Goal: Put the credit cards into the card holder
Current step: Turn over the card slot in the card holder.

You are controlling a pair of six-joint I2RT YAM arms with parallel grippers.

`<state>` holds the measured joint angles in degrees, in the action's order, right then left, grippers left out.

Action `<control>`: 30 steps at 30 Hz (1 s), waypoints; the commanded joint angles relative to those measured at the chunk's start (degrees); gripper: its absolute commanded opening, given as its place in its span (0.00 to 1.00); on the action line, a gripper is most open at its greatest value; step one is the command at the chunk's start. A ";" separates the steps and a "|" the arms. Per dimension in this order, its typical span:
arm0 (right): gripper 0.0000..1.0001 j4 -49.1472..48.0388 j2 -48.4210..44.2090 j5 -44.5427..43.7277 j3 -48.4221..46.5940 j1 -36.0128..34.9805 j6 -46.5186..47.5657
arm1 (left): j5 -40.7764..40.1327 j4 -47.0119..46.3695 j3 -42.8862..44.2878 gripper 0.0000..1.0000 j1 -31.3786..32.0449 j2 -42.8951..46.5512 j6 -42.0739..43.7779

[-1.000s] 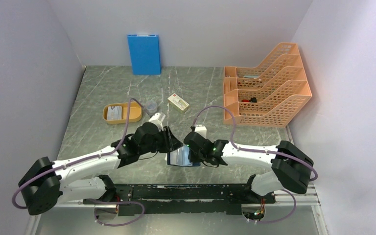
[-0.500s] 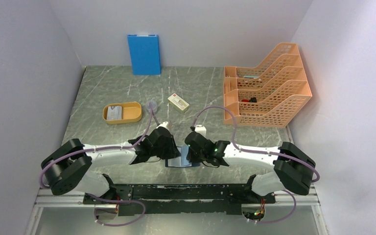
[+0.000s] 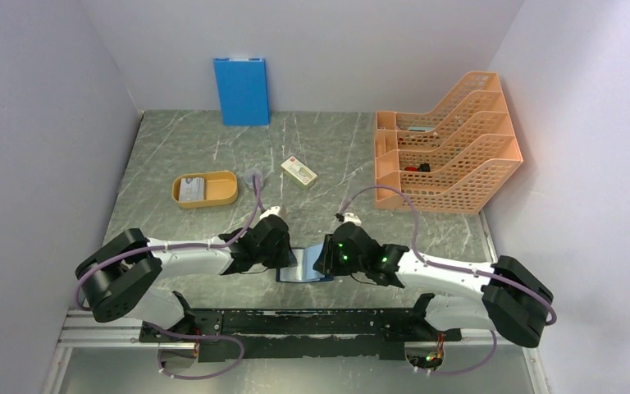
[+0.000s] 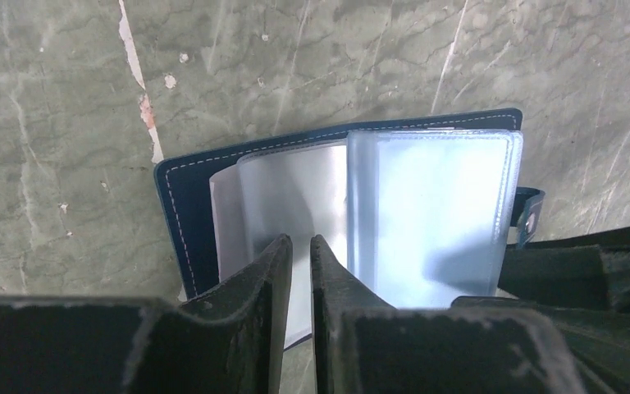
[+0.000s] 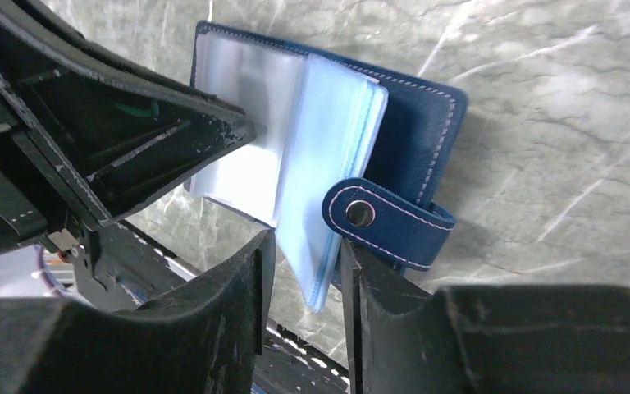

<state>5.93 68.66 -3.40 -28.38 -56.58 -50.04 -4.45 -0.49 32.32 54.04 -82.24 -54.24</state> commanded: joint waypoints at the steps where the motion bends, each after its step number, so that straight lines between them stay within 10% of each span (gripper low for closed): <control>1: 0.39 -7.44 -3.98 6.53 3.69 4.35 -2.45 | -2.28 2.30 0.40 0.20 0.36 -1.90 1.37; 18: 0.08 -12.36 -4.40 12.34 8.34 10.17 -4.27 | -1.57 1.39 -0.03 0.19 0.41 -3.11 1.33; 30: 0.18 -12.71 -3.92 13.27 6.73 10.17 -2.24 | -0.93 0.93 0.40 0.19 0.39 -4.21 1.51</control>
<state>-5.43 65.73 9.69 -20.84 -46.81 -52.95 -4.58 -1.91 33.12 54.11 -84.01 -54.19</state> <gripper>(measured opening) 0.211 0.192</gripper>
